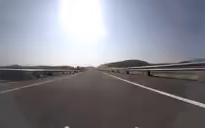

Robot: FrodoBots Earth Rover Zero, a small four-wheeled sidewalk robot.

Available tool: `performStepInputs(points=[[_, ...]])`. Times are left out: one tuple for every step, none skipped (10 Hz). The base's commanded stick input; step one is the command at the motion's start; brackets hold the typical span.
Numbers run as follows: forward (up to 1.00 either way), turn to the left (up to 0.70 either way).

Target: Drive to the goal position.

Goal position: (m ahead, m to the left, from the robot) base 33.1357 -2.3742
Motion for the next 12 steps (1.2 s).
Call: performStepInputs(points=[[1.00, 0.07], [1.00, 0.02], [1.00, 0.00], [1.00, 0.00], [1.00, 0.00], [1.00, 0.00], [1.00, 0.00], [1.00, 0.00], [1.00, 0.00], [1.00, 0.00], [1.00, 0.00], [1.00, 0.00]])
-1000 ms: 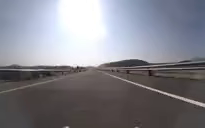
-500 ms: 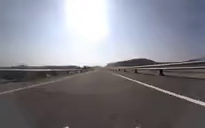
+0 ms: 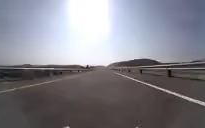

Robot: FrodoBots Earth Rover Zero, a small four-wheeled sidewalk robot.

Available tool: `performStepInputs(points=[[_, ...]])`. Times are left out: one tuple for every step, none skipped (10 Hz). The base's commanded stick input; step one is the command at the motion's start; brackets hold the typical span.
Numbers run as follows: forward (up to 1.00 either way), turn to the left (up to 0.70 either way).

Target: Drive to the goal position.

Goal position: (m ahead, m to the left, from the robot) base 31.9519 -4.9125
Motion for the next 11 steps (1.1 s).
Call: performStepInputs(points=[[1.00, 0.00], [1.00, 0.00], [1.00, -0.07], [1.00, -0.22], [1.00, -0.36], [1.00, 0.00], [1.00, 0.00], [1.00, 0.00], [1.00, 0.00], [1.00, 0.00], [1.00, 0.00]])
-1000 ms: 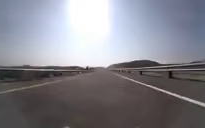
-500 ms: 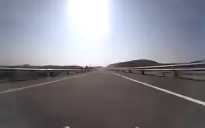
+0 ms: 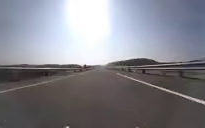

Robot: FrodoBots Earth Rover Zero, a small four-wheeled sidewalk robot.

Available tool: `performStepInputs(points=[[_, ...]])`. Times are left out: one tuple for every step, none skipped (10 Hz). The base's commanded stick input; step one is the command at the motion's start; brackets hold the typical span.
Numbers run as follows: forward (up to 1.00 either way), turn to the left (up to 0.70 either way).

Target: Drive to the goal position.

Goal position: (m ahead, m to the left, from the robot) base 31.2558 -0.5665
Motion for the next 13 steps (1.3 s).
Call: performStepInputs(points=[[1.00, 0.00], [1.00, 0.00], [1.00, 0.00], [1.00, 0.00], [1.00, 0.00], [1.00, 0.00], [1.00, 0.00], [1.00, 0.00], [1.00, 0.00], [1.00, 0.00], [1.00, 0.00], [1.00, 0.01], [1.00, 0.02]])
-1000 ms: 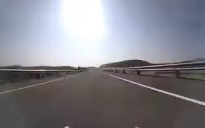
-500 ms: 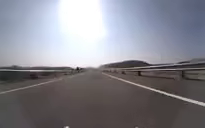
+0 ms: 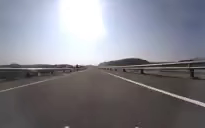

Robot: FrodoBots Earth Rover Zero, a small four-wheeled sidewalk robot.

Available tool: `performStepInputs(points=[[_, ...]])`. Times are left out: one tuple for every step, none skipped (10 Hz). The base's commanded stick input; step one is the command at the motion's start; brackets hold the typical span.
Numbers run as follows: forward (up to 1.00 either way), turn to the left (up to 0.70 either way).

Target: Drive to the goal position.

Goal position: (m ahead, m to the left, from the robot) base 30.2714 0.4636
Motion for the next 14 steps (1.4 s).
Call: performStepInputs(points=[[1.00, 0.02], [1.00, 0.02], [1.00, 0.02], [1.00, 0.02], [1.00, 0.02], [1.00, 0.03], [1.00, 0.03], [1.00, 0.03], [1.00, 0.02], [1.00, 0.03], [1.00, 0.02], [1.00, 0.03], [1.00, 0.02], [1.00, 0.02]])
